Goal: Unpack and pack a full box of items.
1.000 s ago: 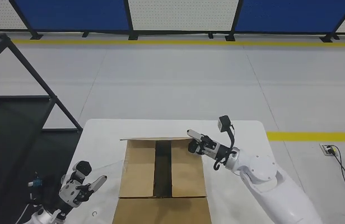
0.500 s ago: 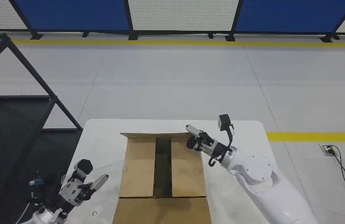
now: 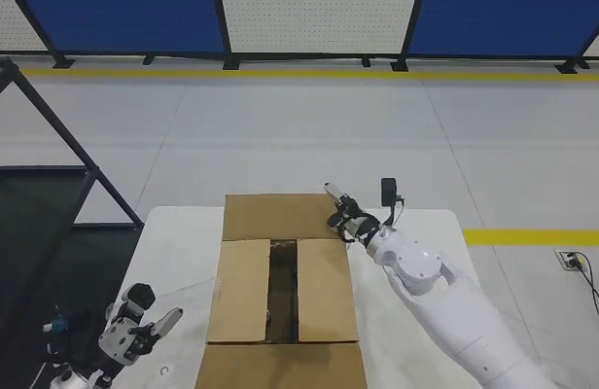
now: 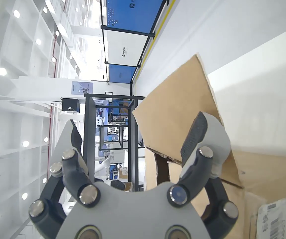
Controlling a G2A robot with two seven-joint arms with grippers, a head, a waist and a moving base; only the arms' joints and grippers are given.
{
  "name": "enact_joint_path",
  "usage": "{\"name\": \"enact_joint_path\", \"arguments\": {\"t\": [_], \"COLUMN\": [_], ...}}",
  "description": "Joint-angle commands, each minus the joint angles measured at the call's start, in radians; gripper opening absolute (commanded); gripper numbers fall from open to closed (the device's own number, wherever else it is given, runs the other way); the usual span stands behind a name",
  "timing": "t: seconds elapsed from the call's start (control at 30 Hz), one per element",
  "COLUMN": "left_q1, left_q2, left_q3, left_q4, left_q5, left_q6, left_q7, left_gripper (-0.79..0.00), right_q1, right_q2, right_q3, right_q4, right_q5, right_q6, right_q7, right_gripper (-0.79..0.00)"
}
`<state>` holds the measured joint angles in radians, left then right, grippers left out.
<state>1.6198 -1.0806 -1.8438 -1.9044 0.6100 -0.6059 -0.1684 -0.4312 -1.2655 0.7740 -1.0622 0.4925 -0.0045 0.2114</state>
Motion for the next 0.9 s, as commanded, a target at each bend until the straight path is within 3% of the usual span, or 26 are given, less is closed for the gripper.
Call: {"name": "enact_joint_path", "arguments": {"t": [0.0, 0.5, 0.87], "left_q1": [0.009, 0.045, 0.033], "left_q2": [-0.001, -0.003, -0.002], "left_q3": [-0.006, -0.027, -0.019], "left_q4": [-0.001, -0.006, -0.004], "left_q5": [0.0, -0.002, -0.001], "left_q6": [0.002, -0.001, -0.006], "left_q7": [0.009, 0.039, 0.027], "left_gripper": [0.0, 0.0, 0.0], "right_q1": [0.028, 0.148, 0.155], "right_q2": [-0.018, -0.116, -0.146], "right_q3": [-0.018, -0.104, -0.073], "right_q4": [0.043, 0.244, 0.297], "right_q5": [-0.001, -0.06, -0.073], "right_q6": [0.003, 0.137, 0.113], "right_q7": [-0.007, 0.062, 0.056], "right_gripper": [0.0, 0.0, 0.0]}}
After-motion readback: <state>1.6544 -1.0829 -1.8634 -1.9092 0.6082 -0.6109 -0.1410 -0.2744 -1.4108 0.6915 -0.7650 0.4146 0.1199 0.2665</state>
